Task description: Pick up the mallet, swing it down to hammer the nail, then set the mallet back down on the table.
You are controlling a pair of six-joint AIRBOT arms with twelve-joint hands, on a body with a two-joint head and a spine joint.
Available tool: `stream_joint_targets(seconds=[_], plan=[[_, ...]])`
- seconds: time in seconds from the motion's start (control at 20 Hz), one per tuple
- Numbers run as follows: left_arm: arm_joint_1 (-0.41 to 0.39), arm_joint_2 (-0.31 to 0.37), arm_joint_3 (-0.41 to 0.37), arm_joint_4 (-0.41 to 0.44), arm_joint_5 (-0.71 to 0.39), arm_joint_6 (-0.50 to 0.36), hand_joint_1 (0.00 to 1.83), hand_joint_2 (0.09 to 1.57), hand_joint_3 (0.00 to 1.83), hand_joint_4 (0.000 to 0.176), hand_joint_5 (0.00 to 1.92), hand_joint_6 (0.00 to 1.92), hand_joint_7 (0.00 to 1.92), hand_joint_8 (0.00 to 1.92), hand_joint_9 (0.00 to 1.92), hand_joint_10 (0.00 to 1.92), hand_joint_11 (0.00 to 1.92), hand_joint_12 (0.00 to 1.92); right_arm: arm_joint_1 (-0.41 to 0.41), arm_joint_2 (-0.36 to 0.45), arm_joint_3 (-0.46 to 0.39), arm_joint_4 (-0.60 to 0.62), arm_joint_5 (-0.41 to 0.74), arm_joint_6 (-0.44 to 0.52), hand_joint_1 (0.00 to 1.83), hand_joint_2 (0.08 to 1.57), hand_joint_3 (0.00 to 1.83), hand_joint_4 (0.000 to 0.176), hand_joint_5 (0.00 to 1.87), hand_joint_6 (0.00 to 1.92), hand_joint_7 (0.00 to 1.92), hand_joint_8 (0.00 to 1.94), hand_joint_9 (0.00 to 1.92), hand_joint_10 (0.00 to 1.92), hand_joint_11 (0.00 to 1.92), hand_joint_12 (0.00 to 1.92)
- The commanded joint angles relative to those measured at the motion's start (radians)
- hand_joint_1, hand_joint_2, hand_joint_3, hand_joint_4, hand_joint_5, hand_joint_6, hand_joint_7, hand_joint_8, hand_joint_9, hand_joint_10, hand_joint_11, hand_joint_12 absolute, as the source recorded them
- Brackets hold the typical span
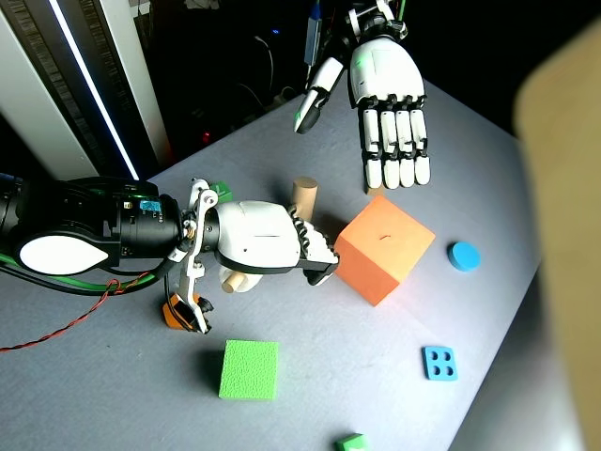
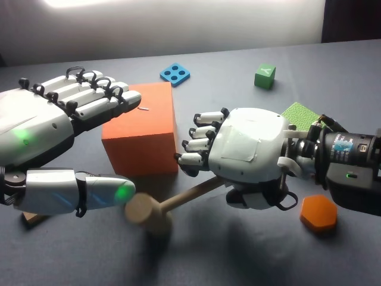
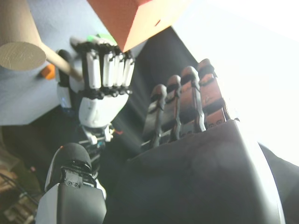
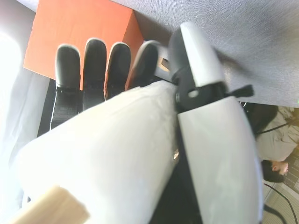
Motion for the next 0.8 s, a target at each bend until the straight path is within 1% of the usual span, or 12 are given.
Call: stream_joint_targets(seconds=[0.0, 0.05, 0.1, 0.2, 0.25, 0.3, 0.35, 0.45, 0.55, 0.65, 0.7, 0.75], plan=[[-0.013, 0.008, -0.001, -0.012, -0.117, -0.005, 0.00, 1.08, 0.00, 0.000, 0.05, 0.00, 0.05, 0.00, 0.04, 0.00, 0.01, 0.06, 0.005, 0.007, -0.001, 0.002, 0.104, -0.006, 1.00, 1.10, 0.00, 0.000, 0.29, 0.94, 0.36, 1.18, 0.33, 1.29, 0.16, 1.60], [-0.013, 0.008, -0.001, -0.012, -0.117, -0.005, 0.00, 1.08, 0.00, 0.000, 0.06, 0.00, 0.05, 0.00, 0.05, 0.00, 0.01, 0.06, 0.005, 0.010, -0.001, 0.002, 0.102, -0.006, 1.00, 1.09, 0.00, 0.000, 0.28, 0.76, 0.39, 1.11, 0.35, 1.24, 0.17, 1.55], [-0.013, 0.008, -0.001, -0.012, -0.115, -0.005, 0.00, 1.08, 0.00, 0.000, 0.06, 0.00, 0.06, 0.00, 0.05, 0.00, 0.01, 0.06, 0.005, 0.012, -0.002, 0.002, 0.102, -0.006, 1.00, 1.10, 0.00, 0.000, 0.33, 0.66, 0.41, 1.04, 0.36, 1.18, 0.17, 1.53], [-0.014, 0.008, -0.001, -0.012, -0.114, -0.005, 0.00, 1.08, 0.00, 0.000, 0.04, 0.00, 0.04, 0.00, 0.04, 0.00, 0.01, 0.04, 0.006, 0.017, -0.005, 0.002, 0.100, -0.004, 0.98, 1.11, 0.00, 0.000, 0.46, 0.48, 0.48, 0.82, 0.40, 0.99, 0.15, 1.45], [-0.016, 0.008, -0.002, -0.012, -0.113, -0.005, 0.00, 1.08, 0.00, 0.000, 0.06, 0.01, 0.05, 0.01, 0.05, 0.01, 0.03, 0.05, 0.010, 0.029, -0.021, 0.002, 0.095, -0.003, 0.94, 1.11, 0.00, 0.000, 0.51, 0.31, 0.48, 0.68, 0.39, 0.87, 0.13, 1.42], [-0.016, 0.008, -0.003, -0.012, -0.112, -0.005, 0.00, 1.08, 0.00, 0.000, 0.06, 0.01, 0.05, 0.01, 0.05, 0.01, 0.03, 0.05, 0.012, 0.034, -0.027, 0.002, 0.093, -0.003, 0.94, 1.11, 0.00, 0.000, 0.51, 0.31, 0.48, 0.68, 0.39, 0.87, 0.13, 1.42], [-0.017, 0.008, -0.003, -0.012, -0.111, -0.005, 0.00, 1.08, 0.00, 0.000, 0.05, 0.00, 0.04, 0.00, 0.03, 0.00, 0.01, 0.04, 0.015, 0.040, -0.035, 0.002, 0.091, -0.003, 0.92, 1.09, 0.00, 0.000, 0.50, 0.21, 0.43, 0.57, 0.33, 0.78, 0.04, 1.39], [-0.018, 0.008, -0.005, -0.012, -0.111, -0.005, 0.00, 1.08, 0.00, 0.000, 0.05, 0.00, 0.04, 0.00, 0.03, 0.00, 0.00, 0.04, 0.024, 0.066, -0.065, 0.004, 0.086, 0.001, 0.83, 1.09, 0.00, 0.000, 0.43, 0.03, 0.38, 0.23, 0.26, 0.53, 0.00, 1.23], [-0.020, 0.008, -0.007, -0.011, -0.111, -0.005, 0.00, 1.08, 0.00, 0.000, 0.05, 0.00, 0.04, 0.01, 0.03, 0.00, 0.01, 0.04, 0.039, 0.108, -0.103, 0.023, 0.082, 0.001, 0.86, 1.05, 0.00, 0.000, 0.42, 0.00, 0.41, 0.07, 0.28, 0.38, 0.00, 1.14], [-0.021, 0.008, -0.009, -0.011, -0.111, -0.005, 0.00, 1.09, 0.00, 0.000, 0.06, 0.01, 0.05, 0.01, 0.04, 0.01, 0.01, 0.04, 0.064, 0.150, -0.129, 0.080, 0.053, 0.001, 0.81, 1.05, 0.00, 0.000, 0.36, 0.00, 0.38, 0.02, 0.27, 0.31, 0.00, 1.10], [-0.022, 0.008, -0.010, -0.011, -0.111, -0.005, 0.00, 1.08, 0.00, 0.000, 0.05, 0.00, 0.05, 0.01, 0.03, 0.00, 0.01, 0.04, 0.078, 0.165, -0.138, 0.126, 0.018, 0.001, 0.75, 1.04, 0.00, 0.000, 0.34, 0.00, 0.37, 0.01, 0.27, 0.30, 0.00, 1.10], [-0.022, 0.008, -0.011, -0.011, -0.111, -0.005, 0.00, 1.08, 0.00, 0.000, 0.05, 0.00, 0.05, 0.00, 0.03, 0.00, 0.01, 0.04, 0.093, 0.182, -0.151, 0.172, -0.026, 0.001, 0.76, 1.03, 0.00, 0.000, 0.35, 0.01, 0.38, 0.01, 0.27, 0.30, 0.00, 1.10]])
